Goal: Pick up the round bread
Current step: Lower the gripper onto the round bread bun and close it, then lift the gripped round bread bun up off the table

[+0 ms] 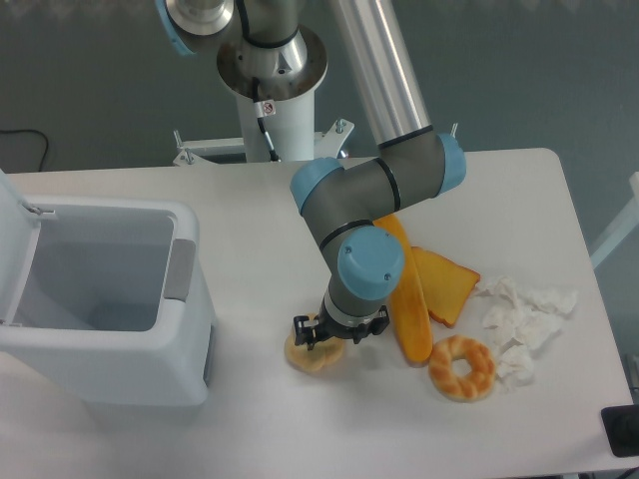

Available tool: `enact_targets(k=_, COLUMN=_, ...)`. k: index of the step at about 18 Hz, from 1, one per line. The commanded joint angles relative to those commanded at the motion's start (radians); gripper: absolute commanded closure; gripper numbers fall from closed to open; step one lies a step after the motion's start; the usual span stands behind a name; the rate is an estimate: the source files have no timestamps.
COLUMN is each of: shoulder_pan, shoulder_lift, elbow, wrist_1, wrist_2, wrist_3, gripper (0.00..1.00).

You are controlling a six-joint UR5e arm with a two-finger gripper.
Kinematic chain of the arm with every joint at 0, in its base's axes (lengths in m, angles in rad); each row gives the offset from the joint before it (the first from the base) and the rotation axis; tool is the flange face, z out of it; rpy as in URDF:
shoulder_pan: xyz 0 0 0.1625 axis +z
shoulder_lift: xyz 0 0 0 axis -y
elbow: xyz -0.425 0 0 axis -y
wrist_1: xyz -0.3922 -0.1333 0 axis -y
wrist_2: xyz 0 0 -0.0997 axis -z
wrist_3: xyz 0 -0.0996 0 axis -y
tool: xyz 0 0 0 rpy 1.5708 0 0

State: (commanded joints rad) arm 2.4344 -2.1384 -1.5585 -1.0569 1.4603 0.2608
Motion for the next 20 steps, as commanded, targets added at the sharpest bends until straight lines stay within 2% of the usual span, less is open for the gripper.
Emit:
enact_targets(k=11, shoulder_pan=0.000, shoulder_lift=-0.025, elbow=0.000, wrist_1=0.008, wrist_2=0.002, wrist_3=0.005, gripper=0.19)
enact_targets(k=14, shoulder_pan=0.000, shoulder_lift=-0.023, elbow=0.000, wrist_1=0.008, wrist_2=0.003, wrist_3=0.005, gripper=0.38)
enact_targets(k=17, shoulder_pan=0.000, shoulder_lift=-0.023, elbow=0.000, wrist_1=0.006, wrist_2=0.000, wrist_3=0.003, gripper=0.71)
enact_targets(k=20, shoulder_pan=0.000, shoulder_lift=-0.023, elbow=-0.003, wrist_1=0.006, wrist_2=-0.003, wrist_3=0.005, gripper=0.78)
